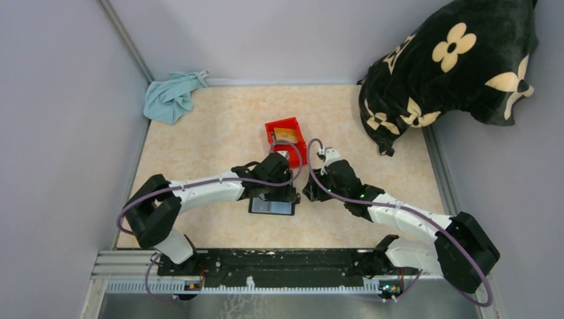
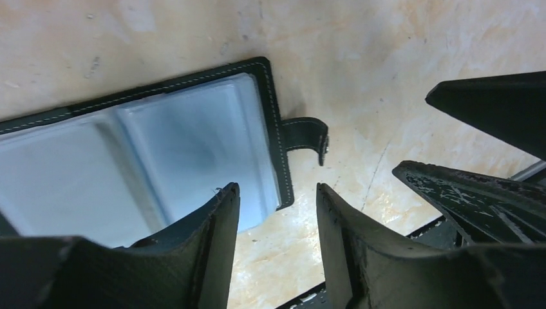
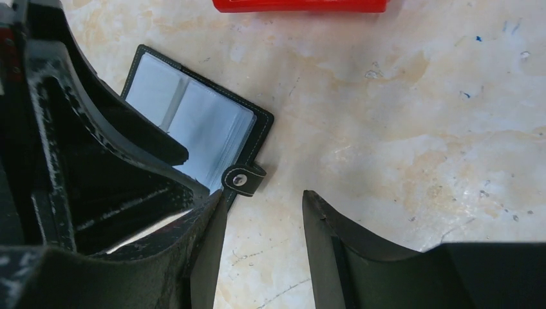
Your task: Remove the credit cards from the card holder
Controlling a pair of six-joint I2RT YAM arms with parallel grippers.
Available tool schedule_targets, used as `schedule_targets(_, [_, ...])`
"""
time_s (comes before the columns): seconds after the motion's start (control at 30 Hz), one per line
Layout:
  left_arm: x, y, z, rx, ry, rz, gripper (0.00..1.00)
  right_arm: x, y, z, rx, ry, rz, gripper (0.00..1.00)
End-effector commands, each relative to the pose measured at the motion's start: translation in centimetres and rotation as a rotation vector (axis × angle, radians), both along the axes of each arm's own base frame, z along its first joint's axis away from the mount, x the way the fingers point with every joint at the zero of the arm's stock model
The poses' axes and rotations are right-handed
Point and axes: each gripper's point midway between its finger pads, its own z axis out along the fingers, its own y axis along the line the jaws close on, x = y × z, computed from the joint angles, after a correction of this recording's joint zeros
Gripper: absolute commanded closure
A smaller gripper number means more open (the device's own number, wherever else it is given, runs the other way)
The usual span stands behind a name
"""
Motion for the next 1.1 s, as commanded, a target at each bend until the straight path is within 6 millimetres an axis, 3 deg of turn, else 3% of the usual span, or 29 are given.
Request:
schedule_targets(0.0, [-0.1,-2.3,1.0,-0.068,-0.014,-0.020,0.44,0.5,-0.9,1.9,0.021,-0.063,-0.031,0.53])
schedule_targets(0.1, [0.1,-2.1,1.8,-0.110,-0.057,-0.006,0.45,0.2,-0.7,2.9,0.048,-0.081,-0.012,0.57])
schedule_targets(0.13, [0.4,-1.6,2.1,-0.107,-0.078,0.011,0.48,0.1,-0.4,3.2,0.062,-0.084,0.005,0.64])
schedule_targets(0.2, [1.1,0.0,2.7,-0.085,-0.116,0.056,0.55,-0.3,0.4,3.5,0.095,-0.079,0.043,0.98])
schedule_targets(0.23, [1.4,0.9,2.7,-0.076,-0.124,0.069,0.63,-0.4,1.0,3.7,0.118,-0.074,0.061,1.00])
schedule_targets(0.37, [2.4,5.1,2.3,-0.126,-0.095,0.122,0.90,-1.1,3.7,3.7,0.134,-0.054,0.137,1.00])
schedule_targets(0.43, [2.8,7.4,1.9,-0.147,-0.086,0.160,0.93,-1.2,5.3,3.8,0.124,-0.055,0.170,1.00])
schedule_targets(0.57, [3.1,10.9,0.8,-0.096,-0.103,0.212,0.88,-0.9,8.8,3.9,0.142,-0.043,0.235,1.00])
schedule_targets(0.83, [2.3,11.4,0.0,-0.161,-0.097,0.183,0.79,0.1,13.3,2.5,0.138,0.007,0.312,1.00])
schedule_targets(1.07, [1.8,10.7,-1.1,-0.194,-0.071,0.142,0.80,0.2,13.3,0.1,0.104,0.049,0.295,1.00])
